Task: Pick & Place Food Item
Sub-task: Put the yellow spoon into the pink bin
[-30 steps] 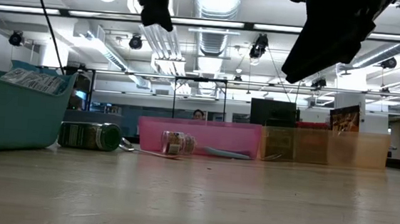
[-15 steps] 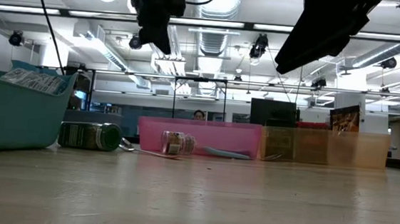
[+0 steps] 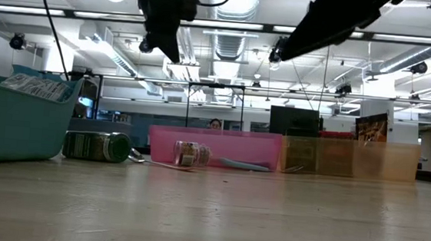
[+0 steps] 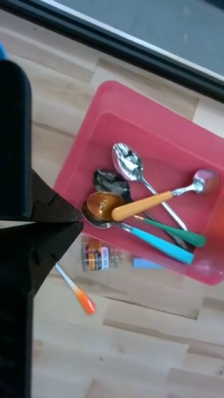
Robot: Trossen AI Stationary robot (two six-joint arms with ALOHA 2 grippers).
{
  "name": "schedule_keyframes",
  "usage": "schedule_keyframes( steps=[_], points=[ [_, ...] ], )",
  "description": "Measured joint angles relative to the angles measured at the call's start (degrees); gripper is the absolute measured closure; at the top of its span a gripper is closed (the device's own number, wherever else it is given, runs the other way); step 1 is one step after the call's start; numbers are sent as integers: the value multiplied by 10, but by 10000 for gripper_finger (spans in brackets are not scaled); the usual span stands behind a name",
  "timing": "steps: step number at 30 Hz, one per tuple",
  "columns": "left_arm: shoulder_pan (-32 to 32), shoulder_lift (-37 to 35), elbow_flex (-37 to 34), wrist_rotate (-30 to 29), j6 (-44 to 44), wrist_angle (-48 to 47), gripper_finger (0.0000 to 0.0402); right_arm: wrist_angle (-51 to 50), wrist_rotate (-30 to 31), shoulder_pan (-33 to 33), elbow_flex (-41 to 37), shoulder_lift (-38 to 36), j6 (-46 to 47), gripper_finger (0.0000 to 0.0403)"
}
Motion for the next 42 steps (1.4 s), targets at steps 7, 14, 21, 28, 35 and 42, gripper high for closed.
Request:
schedule_keyframes(
  steps=[7,14,21,28,35,42],
  points=[
    [0,-9,1,0,-14,-2,401,10,137,-22,0,0,-60,186],
    [0,-8,-9,0,-13,96,401,-11,137,-75,-9,0,-63,186],
    [2,26,-7,7,43,144,401,-118,187,-106,-10,0,23,186],
    [2,87,15,7,81,157,376,-127,193,-109,-10,0,30,186],
    [2,162,70,6,82,179,301,-154,224,-108,-10,-14,71,186],
    [3,234,103,0,76,186,258,-282,227,-107,-10,-74,231,186]
  ],
)
